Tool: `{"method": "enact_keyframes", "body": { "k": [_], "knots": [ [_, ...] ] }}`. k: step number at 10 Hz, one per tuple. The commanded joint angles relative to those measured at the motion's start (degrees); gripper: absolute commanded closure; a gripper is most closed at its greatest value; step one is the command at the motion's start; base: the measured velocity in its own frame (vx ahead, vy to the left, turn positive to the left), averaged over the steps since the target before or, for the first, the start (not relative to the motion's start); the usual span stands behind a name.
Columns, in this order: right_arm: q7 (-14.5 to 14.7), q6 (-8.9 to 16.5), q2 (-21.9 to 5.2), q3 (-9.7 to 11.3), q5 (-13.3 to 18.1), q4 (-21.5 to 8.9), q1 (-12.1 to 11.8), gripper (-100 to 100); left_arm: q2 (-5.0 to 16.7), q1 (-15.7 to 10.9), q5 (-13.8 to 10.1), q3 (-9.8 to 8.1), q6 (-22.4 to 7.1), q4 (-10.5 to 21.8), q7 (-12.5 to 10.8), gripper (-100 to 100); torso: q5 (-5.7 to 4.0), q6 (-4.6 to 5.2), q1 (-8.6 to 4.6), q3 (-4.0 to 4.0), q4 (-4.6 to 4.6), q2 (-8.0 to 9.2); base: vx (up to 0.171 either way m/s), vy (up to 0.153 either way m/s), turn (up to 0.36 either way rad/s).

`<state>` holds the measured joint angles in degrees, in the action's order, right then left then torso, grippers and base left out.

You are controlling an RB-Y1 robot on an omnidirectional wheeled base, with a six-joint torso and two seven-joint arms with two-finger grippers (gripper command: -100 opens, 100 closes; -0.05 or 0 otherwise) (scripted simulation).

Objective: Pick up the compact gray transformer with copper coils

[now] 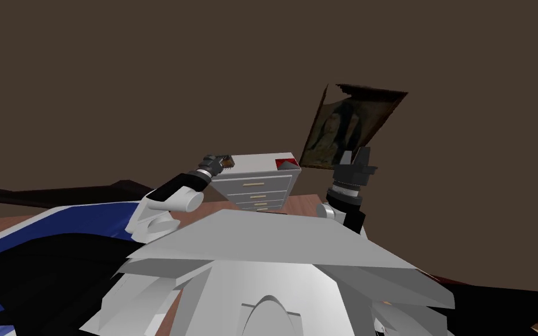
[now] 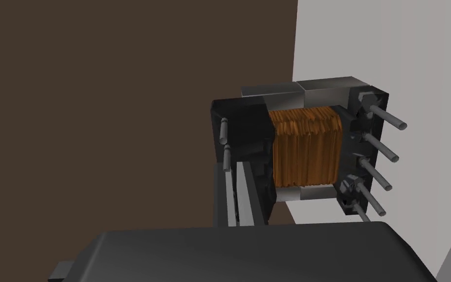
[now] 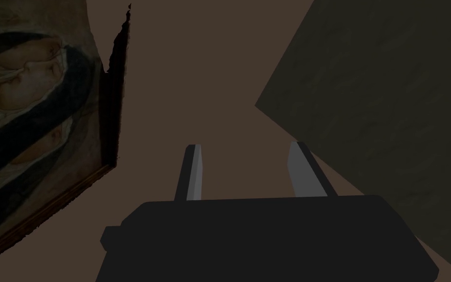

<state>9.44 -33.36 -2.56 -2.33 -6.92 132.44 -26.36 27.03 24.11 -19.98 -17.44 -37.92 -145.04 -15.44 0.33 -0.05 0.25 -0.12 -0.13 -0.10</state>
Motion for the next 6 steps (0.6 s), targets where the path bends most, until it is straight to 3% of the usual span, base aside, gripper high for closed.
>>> {"method": "enact_keyframes", "body": {
  "k": [1, 2, 3, 4, 5, 6],
  "knots": [
    [0.0, 0.0, 0.0, 0.0, 0.0, 0.0, 0.0, 0, 0.0, 0.0, 0.0, 0.00, 0.0, 0.0, 0.0, 100, 0.00, 0.00, 0.00, 0.00, 0.00, 0.00, 0.000, 0.000, 0.000],
    [0.0, 0.0, 0.0, 0.0, 0.0, 0.0, 0.0, 0, 0.1, 0.0, 0.1, -0.04, 0.0, 0.0, 0.3, 0, 0.13, 0.00, 0.13, 0.02, 0.02, 0.01, 0.000, 0.000, 0.000],
    [0.0, 0.0, 0.0, 0.0, 0.0, 0.0, 0.0, 0, -0.6, 1.9, -0.4, 1.19, 0.2, -1.6, -0.3, 100, 0.22, 0.00, 0.24, 0.03, 0.05, 0.02, 0.014, 0.009, 0.163],
    [0.0, 0.0, 0.0, 0.0, 0.0, 0.0, 0.0, 0, -0.8, 3.2, -0.4, 1.95, 0.7, -2.7, -0.1, 100, 0.27, -0.08, 0.33, 0.06, 0.06, 0.05, 0.030, 0.018, 0.231],
    [0.0, 0.0, 0.0, 0.0, 0.0, 0.0, 0.0, 0, -0.7, 2.5, -0.3, 1.23, 0.3, -2.5, -0.1, 100, 0.35, -0.10, 0.35, 0.06, 0.00, 0.12, 0.016, 0.007, 0.050],
    [0.0, 0.0, 0.0, 0.0, 0.0, 0.0, 0.0, 0, -0.8, 2.6, -0.3, 1.25, 0.4, -2.7, -0.2, 0, 0.36, 0.00, 0.30, 0.06, -0.04, 0.15, 0.000, 0.000, 0.000]
  ]
}}
